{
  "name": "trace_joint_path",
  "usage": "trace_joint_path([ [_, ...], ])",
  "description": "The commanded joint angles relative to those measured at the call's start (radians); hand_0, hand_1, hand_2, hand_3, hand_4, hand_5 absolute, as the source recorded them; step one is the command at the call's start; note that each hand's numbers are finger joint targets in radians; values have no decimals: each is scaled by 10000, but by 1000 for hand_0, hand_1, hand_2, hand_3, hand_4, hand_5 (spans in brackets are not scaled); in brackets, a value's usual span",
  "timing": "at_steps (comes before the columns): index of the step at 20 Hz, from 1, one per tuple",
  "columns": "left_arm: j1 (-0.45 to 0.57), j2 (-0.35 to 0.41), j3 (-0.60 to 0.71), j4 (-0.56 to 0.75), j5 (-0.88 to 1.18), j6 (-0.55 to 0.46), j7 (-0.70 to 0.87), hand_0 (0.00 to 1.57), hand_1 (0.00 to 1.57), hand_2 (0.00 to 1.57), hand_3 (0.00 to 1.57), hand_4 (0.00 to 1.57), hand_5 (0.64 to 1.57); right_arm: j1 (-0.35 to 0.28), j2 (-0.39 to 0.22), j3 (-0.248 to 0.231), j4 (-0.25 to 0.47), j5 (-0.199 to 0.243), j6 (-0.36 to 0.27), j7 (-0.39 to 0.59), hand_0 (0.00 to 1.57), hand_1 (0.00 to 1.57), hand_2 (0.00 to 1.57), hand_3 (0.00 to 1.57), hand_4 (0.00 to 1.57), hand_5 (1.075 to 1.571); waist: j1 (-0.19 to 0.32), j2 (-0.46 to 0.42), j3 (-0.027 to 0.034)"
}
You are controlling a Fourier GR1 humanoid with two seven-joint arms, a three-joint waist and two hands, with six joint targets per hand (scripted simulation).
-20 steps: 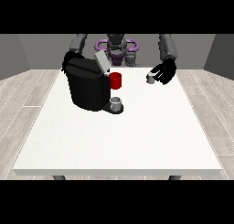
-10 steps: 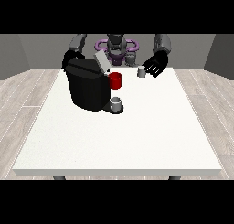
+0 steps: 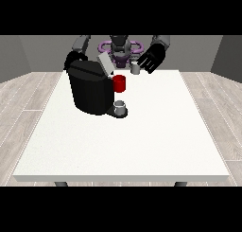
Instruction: Insert the coffee pod into the coffee machine and close the lid
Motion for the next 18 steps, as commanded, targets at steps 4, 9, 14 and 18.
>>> trace_joint_path([
  [4, -802, 478, 300, 209, -14, -211, 26, 1260, 1260, 1318, 1258, 490, 1571, -729, -307, -88, -689, 20, -53, 974, 0, 0, 0, 0, 506, 1571, -505, 465, -3],
  [9, -1331, 367, 335, 173, -137, -96, 511, 1262, 1262, 1313, 1244, 507, 1571, -663, -365, -249, -515, 24, 10, 274, 0, 0, 0, 0, 549, 1571, -661, 790, 2],
  [14, -1533, -223, 122, 7, -247, -29, 599, 1306, 1306, 1328, 1245, 487, 1571, -990, -208, -318, -363, 324, -595, 568, 0, 0, 0, 0, 459, 1571, -464, 779, 1],
  [18, -1448, 41, 218, 318, -335, -131, 623, 1283, 1283, 1314, 1222, 504, 1571, -765, -371, -274, -699, 75, -97, 465, 0, 0, 0, 0, 519, 1571, -712, 956, 1],
])
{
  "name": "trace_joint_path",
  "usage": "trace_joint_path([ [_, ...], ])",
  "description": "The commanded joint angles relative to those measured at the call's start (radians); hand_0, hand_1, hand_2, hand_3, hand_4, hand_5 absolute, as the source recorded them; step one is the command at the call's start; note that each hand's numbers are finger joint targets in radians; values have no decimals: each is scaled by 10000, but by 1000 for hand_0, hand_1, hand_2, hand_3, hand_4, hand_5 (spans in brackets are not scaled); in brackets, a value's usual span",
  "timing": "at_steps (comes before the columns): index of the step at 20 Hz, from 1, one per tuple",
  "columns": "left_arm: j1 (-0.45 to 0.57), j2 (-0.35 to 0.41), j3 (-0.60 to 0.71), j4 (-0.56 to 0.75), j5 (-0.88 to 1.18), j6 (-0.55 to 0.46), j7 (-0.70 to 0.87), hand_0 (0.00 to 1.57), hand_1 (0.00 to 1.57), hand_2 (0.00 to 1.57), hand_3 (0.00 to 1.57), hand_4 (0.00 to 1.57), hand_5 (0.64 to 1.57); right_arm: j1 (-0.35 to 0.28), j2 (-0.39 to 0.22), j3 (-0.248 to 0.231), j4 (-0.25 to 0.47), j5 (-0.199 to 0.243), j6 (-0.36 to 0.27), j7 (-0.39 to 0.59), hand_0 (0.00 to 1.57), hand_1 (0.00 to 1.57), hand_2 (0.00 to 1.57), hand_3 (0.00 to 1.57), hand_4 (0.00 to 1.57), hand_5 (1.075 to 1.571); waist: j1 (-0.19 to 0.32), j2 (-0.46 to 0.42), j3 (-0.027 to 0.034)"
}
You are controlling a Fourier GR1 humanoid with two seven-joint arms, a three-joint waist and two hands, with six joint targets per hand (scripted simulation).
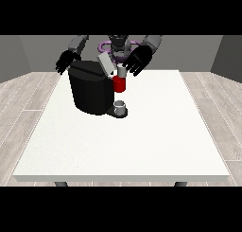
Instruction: Insert the coffee pod into the coffee machine and close the lid
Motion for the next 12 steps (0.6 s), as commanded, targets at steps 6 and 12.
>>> trace_joint_path([
  [6, -413, -222, -86, 50, -157, -197, 123, 1260, 1260, 1298, 1208, 511, 1571, -52, 441, 82, 206, 222, -533, -240, 0, 0, 0, 0, 530, 1571, 135, 333, 2],
  [12, 289, -770, -386, -101, -359, 36, -261, 1185, 1185, 1262, 1197, 492, 1571, 204, 190, -339, 278, -160, -278, -235, 0, 0, 0, 0, 499, 1571, 408, -56, 2],
])
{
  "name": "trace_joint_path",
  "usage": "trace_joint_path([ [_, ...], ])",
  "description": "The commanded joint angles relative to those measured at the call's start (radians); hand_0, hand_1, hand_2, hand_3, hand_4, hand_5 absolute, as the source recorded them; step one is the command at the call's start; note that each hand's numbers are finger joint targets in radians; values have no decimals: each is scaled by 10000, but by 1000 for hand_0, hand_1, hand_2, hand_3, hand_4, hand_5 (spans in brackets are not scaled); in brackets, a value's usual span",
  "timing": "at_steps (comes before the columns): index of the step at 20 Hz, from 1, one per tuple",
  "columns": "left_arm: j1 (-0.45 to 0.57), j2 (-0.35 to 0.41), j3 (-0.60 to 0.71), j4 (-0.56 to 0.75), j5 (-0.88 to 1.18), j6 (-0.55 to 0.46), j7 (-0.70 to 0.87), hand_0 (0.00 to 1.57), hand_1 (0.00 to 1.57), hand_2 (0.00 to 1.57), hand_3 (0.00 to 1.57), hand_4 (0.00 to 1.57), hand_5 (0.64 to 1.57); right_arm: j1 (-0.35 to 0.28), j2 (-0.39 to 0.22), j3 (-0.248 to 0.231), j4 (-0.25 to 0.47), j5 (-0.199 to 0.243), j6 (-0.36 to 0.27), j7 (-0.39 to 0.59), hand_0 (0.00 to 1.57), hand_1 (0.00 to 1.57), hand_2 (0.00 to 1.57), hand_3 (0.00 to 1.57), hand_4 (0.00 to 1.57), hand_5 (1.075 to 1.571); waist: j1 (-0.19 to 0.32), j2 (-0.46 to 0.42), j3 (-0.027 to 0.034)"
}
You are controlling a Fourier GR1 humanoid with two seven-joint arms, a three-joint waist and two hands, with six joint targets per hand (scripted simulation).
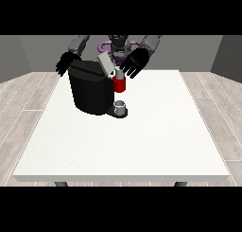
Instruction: Insert the coffee pod into the coffee machine and close the lid
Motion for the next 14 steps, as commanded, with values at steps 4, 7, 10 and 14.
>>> trace_joint_path([
  [4, 147, 102, 165, 209, 10, -82, -214, 1204, 1204, 1279, 1208, 521, 1571, 50, -292, -162, -322, -221, 219, 492, 0, 0, 0, 0, 525, 1571, -121, -42, -2],
  [7, 46, -227, -39, 21, -176, -43, 233, 1164, 1164, 1239, 1182, 492, 1571, 147, -301, -428, 315, -362, 403, -528, 0, 0, 0, 0, 499, 1571, 122, 40, 2],
  [10, 52, 284, 190, 351, -159, -106, -138, 1208, 1208, 1265, 1191, 493, 1571, 458, 167, 278, -400, 85, 28, -143, 0, 0, 0, 0, 448, 1571, -230, 83, -3],
  [14, 13, 196, 201, 279, -172, -71, -166, 1230, 1230, 1274, 1180, 481, 1571, 40, -277, -305, -106, -358, 393, -314, 0, 0, 0, 0, 433, 1571, -145, 538, -1],
])
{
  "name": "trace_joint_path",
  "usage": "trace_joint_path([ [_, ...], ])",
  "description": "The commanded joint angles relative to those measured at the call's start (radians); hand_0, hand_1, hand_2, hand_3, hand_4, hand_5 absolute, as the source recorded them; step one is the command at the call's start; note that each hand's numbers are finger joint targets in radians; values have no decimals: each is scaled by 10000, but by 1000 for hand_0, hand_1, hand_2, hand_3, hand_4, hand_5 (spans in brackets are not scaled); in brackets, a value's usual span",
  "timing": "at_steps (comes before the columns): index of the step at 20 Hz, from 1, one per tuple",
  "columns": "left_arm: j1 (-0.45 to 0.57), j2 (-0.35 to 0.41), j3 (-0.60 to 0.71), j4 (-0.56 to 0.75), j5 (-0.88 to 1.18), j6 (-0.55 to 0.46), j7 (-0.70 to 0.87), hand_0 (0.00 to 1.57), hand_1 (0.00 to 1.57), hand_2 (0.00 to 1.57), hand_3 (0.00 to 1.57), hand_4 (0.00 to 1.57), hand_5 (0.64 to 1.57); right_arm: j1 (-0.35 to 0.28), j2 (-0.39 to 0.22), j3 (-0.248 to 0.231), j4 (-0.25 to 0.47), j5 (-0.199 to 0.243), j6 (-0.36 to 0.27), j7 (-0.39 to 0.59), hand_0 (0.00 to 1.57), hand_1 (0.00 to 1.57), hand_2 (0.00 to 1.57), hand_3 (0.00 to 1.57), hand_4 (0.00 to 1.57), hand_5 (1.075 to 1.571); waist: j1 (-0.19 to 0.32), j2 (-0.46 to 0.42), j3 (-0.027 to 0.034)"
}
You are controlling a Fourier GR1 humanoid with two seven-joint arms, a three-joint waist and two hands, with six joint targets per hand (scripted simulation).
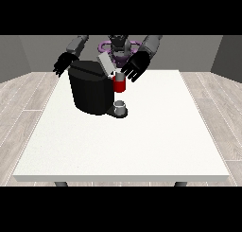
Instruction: Insert the coffee pod into the coffee machine and close the lid
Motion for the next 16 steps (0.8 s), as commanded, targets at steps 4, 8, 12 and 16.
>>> trace_joint_path([
  [4, 48, -222, 6, 192, -98, 82, 60, 1196, 1196, 1240, 1142, 466, 1571, -64, 354, 321, -213, 246, -366, 205, 0, 0, 0, 0, 446, 1571, -112, 142, -14],
  [8, 207, -566, -283, -120, -261, 57, -20, 1129, 1129, 1167, 1028, 443, 1571, -474, -19, -314, 258, -58, -375, 538, 0, 0, 0, 0, 418, 1571, 338, -34, -12],
  [12, -6, 94, -25, 130, -357, 167, -157, 1105, 1105, 1151, 980, 413, 1571, -220, 333, 291, -253, 345, -552, 328, 0, 0, 0, 0, 380, 1571, -71, 308, -14],
  [16, 212, -53, -145, -16, -397, 1, -288, 1051, 1051, 1118, 953, 365, 1571, -95, 0, -70, 58, 145, -259, -73, 0, 0, 0, 0, 438, 1571, 199, 120, -12],
])
